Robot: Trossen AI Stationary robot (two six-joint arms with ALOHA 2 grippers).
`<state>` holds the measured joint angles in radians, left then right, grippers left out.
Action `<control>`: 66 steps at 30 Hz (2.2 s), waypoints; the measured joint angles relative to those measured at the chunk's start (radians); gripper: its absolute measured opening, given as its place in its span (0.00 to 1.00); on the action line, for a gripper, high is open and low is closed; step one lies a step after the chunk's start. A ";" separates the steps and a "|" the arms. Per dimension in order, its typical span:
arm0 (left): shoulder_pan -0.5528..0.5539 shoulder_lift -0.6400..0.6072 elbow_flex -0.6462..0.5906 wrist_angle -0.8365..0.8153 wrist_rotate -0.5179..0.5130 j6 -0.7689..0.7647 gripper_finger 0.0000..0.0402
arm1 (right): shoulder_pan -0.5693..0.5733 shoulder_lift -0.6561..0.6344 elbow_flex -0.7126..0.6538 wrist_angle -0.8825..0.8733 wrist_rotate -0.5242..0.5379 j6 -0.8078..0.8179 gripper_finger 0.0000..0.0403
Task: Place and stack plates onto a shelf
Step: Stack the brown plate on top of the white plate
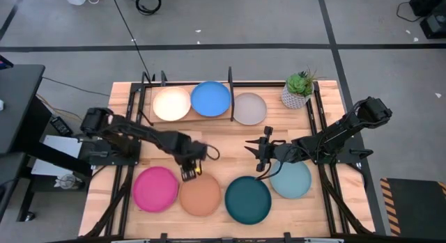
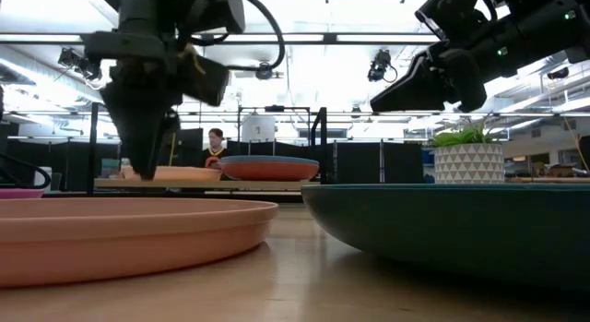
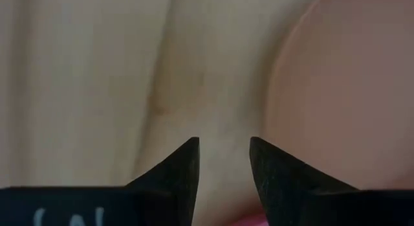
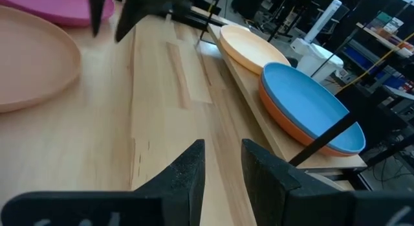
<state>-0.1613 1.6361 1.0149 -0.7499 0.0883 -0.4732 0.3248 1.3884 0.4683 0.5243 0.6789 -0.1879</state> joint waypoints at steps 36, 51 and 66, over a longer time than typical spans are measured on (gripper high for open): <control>-0.022 0.141 0.151 -0.175 -0.059 0.103 0.04 | 0.000 0.000 0.000 0.021 -0.026 -0.006 0.26; 0.339 -0.059 0.248 -0.354 -0.146 0.431 0.04 | 0.000 0.000 0.000 -0.001 -0.027 0.009 0.26; 0.964 -0.135 0.248 -0.366 -0.161 0.695 0.04 | 0.000 0.000 0.000 0.006 -0.047 0.011 0.26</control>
<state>0.8026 1.5009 1.2633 -1.1160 -0.0723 0.2219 0.3248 1.3884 0.4683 0.5300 0.6319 -0.1764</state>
